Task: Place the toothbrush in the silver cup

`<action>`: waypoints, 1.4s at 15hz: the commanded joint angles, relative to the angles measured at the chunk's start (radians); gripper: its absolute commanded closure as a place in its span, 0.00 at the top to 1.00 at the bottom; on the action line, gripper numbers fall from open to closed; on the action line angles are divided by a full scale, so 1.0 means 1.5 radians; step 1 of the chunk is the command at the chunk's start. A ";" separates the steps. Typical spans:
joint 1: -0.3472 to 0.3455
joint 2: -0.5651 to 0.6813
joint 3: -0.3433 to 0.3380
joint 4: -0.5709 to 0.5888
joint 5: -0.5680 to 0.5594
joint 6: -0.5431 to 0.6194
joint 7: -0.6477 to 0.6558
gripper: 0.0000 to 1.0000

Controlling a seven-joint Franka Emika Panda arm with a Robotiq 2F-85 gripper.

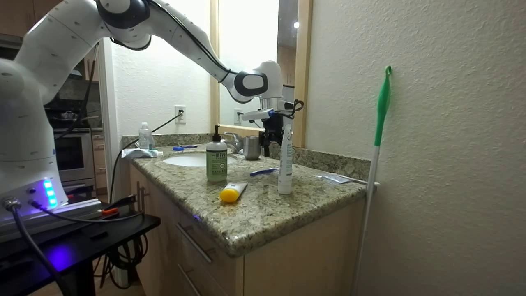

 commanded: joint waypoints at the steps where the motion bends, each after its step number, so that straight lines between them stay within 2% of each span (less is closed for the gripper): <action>1: -0.021 0.007 0.014 0.009 -0.009 -0.002 0.006 1.00; 4: -0.037 0.019 0.020 0.019 -0.004 0.002 0.002 1.00; 8: -0.056 0.016 0.061 0.009 0.036 0.050 -0.023 1.00; 10: -0.061 0.021 0.070 0.019 0.040 0.031 -0.024 1.00; 11: -0.046 0.023 0.057 0.020 0.020 0.031 0.001 1.00; 15: -0.050 0.024 0.061 0.020 0.022 0.031 0.000 1.00; 17: -0.042 0.053 0.054 0.049 0.011 0.034 0.018 1.00; 21: -0.017 0.083 0.047 0.058 -0.022 0.050 0.048 1.00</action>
